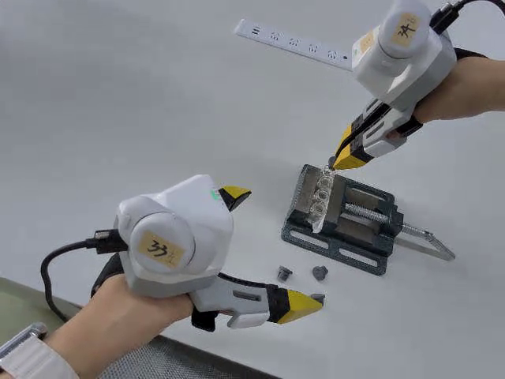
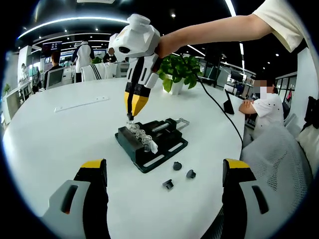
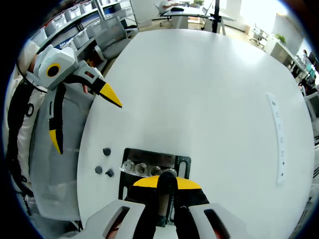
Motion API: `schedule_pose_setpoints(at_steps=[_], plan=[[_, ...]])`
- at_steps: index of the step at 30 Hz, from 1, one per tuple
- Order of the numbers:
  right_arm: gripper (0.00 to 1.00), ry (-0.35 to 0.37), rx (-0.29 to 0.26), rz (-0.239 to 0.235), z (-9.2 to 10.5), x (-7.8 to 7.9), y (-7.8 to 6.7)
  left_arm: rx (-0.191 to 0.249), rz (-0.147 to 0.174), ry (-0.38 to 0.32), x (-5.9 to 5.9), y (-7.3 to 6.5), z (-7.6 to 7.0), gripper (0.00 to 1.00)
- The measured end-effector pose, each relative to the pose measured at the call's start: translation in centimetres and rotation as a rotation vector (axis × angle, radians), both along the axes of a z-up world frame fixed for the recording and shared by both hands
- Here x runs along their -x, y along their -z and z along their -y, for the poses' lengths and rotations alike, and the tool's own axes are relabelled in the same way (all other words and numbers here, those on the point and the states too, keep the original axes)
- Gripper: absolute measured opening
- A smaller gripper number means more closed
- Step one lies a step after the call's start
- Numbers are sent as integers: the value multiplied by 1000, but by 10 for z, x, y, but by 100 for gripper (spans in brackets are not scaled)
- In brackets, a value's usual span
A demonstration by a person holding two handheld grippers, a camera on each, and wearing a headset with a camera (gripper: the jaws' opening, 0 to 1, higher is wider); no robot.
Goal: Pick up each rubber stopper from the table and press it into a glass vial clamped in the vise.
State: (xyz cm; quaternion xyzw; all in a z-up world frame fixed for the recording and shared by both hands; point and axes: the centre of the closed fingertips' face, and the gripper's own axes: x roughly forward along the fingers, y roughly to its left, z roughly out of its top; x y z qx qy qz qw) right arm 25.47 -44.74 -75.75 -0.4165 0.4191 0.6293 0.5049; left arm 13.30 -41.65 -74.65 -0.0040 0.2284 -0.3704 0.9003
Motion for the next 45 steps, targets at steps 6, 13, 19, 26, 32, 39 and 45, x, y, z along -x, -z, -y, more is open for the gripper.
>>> schedule_pose_setpoints(at_steps=[6,13,19,26,32,39,45], plan=[[5,0,2,-1,-1,-2,2,2,-9,-1,1,2,1,96],[5,-1,5,0,-3,-3,7,3,-17,1,2,3,1,96],[5,-9,10,2,-4,-3,8,7,-20,2,1,6,0,96],[5,4,-1,-4,-2,-1,7,9,-20,-2,1,6,0,96],[5,22,-14,-10,-4,-2,8,9,-23,1,1,5,2,96],[4,78,-41,-25,-3,-2,7,8,-23,0,1,5,3,96],[4,67,-21,-11,-4,-2,8,9,-24,1,1,7,2,96]])
